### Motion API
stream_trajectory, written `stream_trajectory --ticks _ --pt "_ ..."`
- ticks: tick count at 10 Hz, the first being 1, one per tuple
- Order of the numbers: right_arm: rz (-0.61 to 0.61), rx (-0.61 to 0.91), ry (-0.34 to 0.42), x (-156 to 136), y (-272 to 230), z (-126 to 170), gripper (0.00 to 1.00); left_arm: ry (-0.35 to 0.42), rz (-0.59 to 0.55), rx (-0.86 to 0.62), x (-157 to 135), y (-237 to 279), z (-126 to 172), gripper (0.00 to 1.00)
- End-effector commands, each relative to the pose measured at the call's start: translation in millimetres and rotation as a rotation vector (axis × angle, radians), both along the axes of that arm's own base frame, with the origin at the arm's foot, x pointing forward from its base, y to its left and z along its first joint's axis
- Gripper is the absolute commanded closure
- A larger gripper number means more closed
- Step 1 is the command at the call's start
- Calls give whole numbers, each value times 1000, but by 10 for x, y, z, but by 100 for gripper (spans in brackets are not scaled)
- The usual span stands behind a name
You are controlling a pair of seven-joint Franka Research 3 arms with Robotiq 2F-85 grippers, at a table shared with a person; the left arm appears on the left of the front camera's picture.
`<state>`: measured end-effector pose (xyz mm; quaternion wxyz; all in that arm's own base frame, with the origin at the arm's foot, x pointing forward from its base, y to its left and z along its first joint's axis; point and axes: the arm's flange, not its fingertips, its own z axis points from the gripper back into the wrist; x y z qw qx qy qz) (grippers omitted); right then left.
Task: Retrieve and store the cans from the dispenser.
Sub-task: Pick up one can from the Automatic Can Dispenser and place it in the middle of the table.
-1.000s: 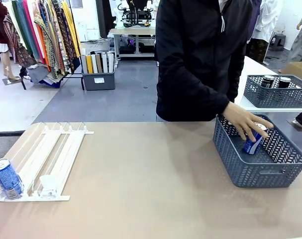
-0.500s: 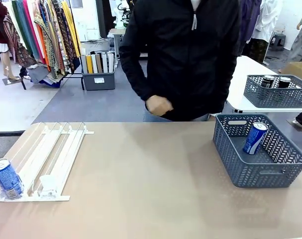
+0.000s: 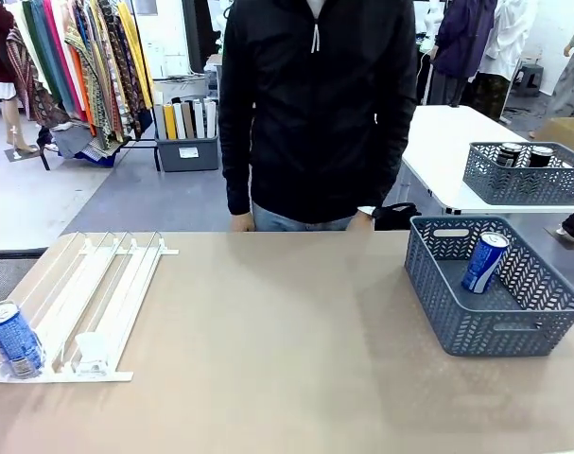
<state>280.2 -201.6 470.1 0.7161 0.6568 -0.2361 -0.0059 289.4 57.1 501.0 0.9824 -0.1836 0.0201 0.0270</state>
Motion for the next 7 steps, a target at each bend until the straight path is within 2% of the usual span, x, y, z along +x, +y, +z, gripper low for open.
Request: stream_trajectory --ticks 1,2,7 --pt "1 2 -26 14 -9 24 0 -13 18 133 119 -52 -179 0" --pt "1 2 -26 14 -9 24 0 -5 -13 152 197 -103 -249 0" --pt "1 2 -26 14 -9 24 0 -211 83 295 578 -75 -725 0"
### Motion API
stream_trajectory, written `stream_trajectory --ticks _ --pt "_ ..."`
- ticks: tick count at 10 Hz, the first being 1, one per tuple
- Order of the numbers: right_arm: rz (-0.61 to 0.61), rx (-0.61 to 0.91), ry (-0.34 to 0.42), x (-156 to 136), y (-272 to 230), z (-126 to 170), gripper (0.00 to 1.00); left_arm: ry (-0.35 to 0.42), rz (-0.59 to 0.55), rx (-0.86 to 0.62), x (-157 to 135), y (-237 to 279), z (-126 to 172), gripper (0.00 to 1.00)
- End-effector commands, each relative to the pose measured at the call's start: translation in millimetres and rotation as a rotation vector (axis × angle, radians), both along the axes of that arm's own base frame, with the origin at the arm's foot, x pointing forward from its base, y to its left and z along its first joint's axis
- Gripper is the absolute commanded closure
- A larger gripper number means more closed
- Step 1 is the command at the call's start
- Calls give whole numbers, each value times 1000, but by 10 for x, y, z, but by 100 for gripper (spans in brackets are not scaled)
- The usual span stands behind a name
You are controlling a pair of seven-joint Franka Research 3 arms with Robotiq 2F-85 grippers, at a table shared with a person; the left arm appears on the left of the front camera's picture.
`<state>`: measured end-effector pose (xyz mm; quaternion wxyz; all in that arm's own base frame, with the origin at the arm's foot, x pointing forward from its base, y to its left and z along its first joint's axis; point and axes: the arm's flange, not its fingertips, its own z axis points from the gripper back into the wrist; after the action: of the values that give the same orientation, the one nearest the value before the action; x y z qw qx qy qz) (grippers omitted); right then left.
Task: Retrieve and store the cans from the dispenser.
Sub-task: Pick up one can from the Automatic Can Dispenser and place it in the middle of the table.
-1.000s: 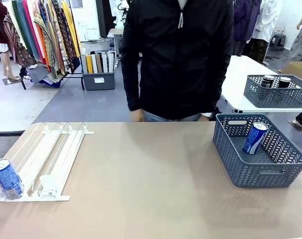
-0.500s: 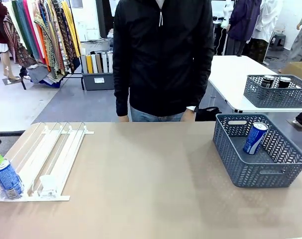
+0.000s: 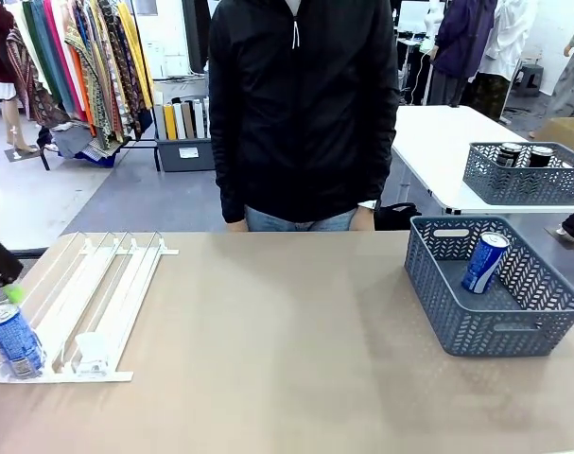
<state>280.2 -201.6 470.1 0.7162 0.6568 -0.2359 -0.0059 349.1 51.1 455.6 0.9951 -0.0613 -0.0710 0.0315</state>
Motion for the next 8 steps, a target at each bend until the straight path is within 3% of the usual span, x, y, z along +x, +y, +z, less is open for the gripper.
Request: stream_trajectory --ticks 1,3,8 --pt "1 2 -26 13 -9 25 0 -57 44 58 -3 -3 -347 0" --pt "1 2 -26 13 -9 25 0 -67 45 67 -13 -9 -476 0" --pt "1 2 -26 13 -9 25 0 38 4 62 -165 -103 -678 0"
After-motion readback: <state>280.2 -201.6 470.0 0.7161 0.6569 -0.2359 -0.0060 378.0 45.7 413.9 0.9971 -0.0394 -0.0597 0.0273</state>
